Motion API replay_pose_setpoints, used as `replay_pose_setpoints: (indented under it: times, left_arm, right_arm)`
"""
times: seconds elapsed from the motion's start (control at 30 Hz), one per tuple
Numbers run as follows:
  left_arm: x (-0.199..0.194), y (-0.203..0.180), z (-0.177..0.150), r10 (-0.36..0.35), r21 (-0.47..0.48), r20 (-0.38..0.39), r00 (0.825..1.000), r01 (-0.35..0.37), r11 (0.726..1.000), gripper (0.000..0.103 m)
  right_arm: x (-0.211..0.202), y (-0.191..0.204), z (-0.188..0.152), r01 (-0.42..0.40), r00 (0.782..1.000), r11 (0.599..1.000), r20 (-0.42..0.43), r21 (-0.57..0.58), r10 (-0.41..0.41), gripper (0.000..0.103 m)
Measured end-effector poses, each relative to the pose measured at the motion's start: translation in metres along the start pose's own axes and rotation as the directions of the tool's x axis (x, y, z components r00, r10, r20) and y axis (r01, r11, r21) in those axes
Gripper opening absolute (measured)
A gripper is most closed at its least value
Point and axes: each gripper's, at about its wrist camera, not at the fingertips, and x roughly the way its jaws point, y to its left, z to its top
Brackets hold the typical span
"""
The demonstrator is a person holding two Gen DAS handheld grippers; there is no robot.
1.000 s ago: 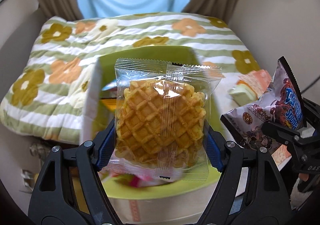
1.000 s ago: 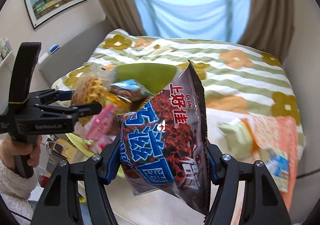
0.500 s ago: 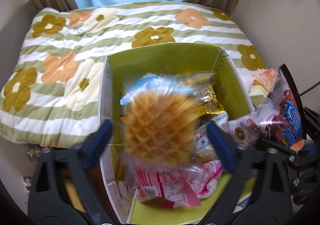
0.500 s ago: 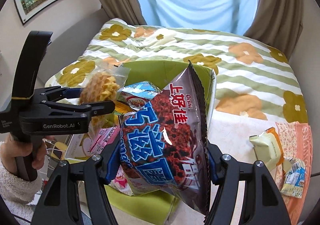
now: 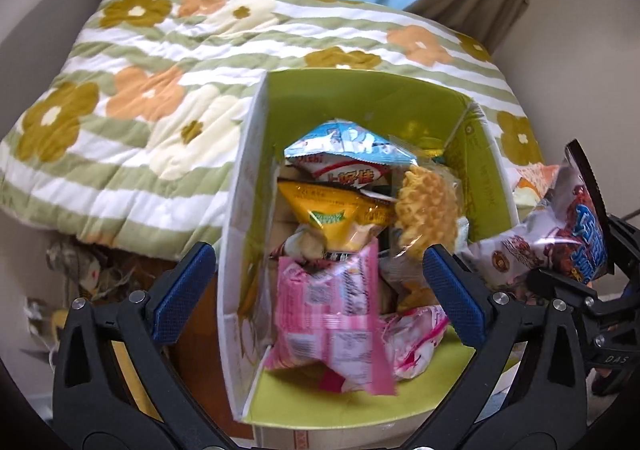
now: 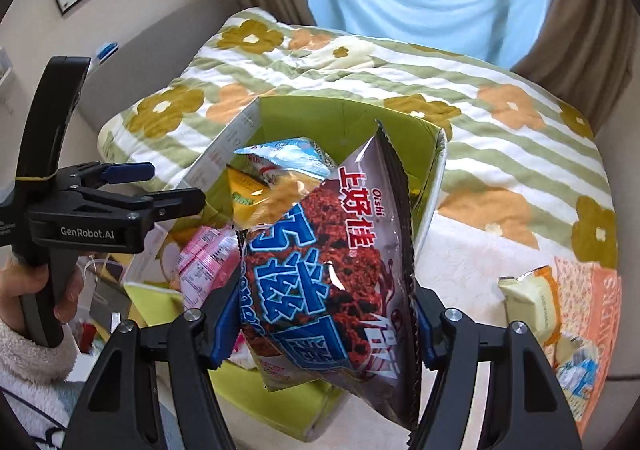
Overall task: Organize snacks
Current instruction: 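Open both grippers to release the packets into the box, then reach the left gripper to the cream-orange packet while the right gripper reaches the blue-white packet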
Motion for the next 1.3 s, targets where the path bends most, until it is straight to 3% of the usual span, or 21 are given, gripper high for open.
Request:
replay_pose_setpoints:
  times: [0.37, 0.43, 0.5, 0.63, 0.87, 1.03, 1.3]
  left_arm:
    - [-0.017, 0.01, -0.007, 0.016, -0.03, 0.043, 0.999, -0.015, 0.999, 0.103]
    - [-0.02, 0.013, -0.009, 0.012, -0.034, 0.048, 0.999, -0.01, 0.999, 0.103]
    - [-0.023, 0.015, -0.013, 0.004, -0.027, 0.045, 0.999, -0.003, 1.0, 0.103]
    - [-0.025, 0.017, -0.021, -0.007, -0.009, 0.039, 0.999, 0.007, 1.0, 0.103]
    - [-0.033, 0.012, -0.027, -0.045, 0.036, 0.058, 0.997, 0.043, 0.998, 0.103]
    - [-0.04, 0.004, -0.025, -0.074, 0.097, 0.082, 0.994, 0.066, 0.993, 0.103]
    - [-0.044, -0.042, -0.018, -0.126, 0.224, 0.08, 0.989, 0.105, 0.969, 0.103]
  right_arm:
    - [0.011, 0.017, -0.004, -0.119, 0.992, 0.993, -0.033, -0.027, 0.118, 0.066]
    - [0.014, 0.019, -0.003, -0.154, 0.988, 0.988, -0.023, -0.018, 0.154, 0.07]
    - [0.02, 0.022, -0.005, -0.167, 0.986, 0.986, -0.025, -0.001, 0.167, 0.088]
    - [0.016, 0.029, -0.012, -0.101, 0.994, 0.994, 0.037, -0.03, 0.102, 0.101]
    - [-0.005, 0.033, -0.019, -0.01, 0.992, 1.0, 0.123, -0.014, 0.012, 0.101]
    - [-0.018, 0.035, -0.024, 0.001, 0.992, 1.0, 0.128, 0.03, -0.005, 0.101]
    - [-0.052, 0.02, -0.045, 0.13, 0.973, 0.982, 0.173, 0.134, -0.152, 0.101]
